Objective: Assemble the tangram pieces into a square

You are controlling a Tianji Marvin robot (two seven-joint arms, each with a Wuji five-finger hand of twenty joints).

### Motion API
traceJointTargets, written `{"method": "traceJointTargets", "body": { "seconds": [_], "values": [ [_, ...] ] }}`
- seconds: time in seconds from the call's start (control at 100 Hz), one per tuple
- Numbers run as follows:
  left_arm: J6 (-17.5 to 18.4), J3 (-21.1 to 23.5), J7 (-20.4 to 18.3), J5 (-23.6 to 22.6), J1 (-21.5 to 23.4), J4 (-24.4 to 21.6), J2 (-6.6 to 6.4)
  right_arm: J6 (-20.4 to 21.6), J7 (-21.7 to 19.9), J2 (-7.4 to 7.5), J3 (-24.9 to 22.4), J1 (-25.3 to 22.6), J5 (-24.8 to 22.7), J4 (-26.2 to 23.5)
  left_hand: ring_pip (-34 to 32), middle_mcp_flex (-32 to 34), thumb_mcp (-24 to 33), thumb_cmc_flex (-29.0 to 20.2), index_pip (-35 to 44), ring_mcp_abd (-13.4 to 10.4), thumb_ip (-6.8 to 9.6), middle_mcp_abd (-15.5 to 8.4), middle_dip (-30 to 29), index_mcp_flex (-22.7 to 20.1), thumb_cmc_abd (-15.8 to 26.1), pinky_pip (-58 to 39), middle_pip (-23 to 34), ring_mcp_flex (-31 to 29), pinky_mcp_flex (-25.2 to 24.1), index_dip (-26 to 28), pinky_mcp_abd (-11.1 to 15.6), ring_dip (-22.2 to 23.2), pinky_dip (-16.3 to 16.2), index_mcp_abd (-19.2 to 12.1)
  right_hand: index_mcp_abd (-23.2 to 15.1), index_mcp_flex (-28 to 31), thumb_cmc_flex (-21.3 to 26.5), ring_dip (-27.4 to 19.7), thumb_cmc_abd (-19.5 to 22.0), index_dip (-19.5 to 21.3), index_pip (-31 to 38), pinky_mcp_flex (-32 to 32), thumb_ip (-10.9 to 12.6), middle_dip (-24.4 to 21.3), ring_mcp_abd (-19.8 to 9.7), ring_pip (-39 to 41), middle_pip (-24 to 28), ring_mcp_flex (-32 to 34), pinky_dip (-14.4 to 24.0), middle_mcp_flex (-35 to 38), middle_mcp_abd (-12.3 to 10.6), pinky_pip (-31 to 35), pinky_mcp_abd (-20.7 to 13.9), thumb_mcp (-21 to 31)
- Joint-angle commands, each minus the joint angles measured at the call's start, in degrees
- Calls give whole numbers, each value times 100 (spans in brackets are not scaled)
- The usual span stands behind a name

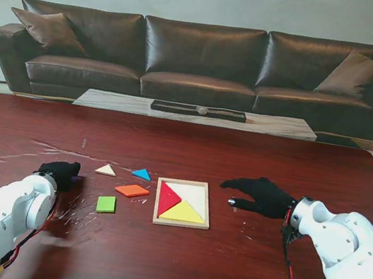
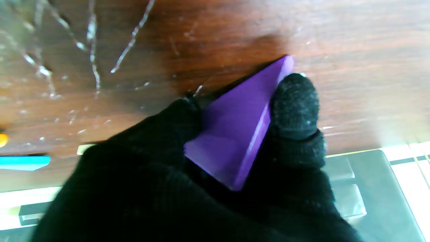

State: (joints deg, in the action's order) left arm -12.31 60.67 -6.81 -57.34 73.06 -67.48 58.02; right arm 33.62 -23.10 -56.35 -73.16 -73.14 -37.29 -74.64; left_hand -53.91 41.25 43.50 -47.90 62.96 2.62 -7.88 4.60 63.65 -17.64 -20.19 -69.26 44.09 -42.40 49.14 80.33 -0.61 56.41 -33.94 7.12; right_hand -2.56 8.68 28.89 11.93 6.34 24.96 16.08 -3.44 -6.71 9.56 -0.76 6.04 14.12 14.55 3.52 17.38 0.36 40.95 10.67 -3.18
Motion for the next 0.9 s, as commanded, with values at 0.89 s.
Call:
{"method": "traceJointTargets", "body": {
  "seconds": [0.89],
  "values": [
    [1142, -584, -274, -136, -975, -599, 128, 62, 60, -25, -138, -158, -49, -81, 106, 464, -650, -556, 866, 13, -72, -123, 247, -369, -822, -61, -317, -388, 466, -189, 324, 24, -428, -818, -130, -100, 72, 11, -23, -71, 54, -10, 146, 64, -54, -26, 74, 37, -74, 56, -3, 57, 0, 0]
  ]
}}
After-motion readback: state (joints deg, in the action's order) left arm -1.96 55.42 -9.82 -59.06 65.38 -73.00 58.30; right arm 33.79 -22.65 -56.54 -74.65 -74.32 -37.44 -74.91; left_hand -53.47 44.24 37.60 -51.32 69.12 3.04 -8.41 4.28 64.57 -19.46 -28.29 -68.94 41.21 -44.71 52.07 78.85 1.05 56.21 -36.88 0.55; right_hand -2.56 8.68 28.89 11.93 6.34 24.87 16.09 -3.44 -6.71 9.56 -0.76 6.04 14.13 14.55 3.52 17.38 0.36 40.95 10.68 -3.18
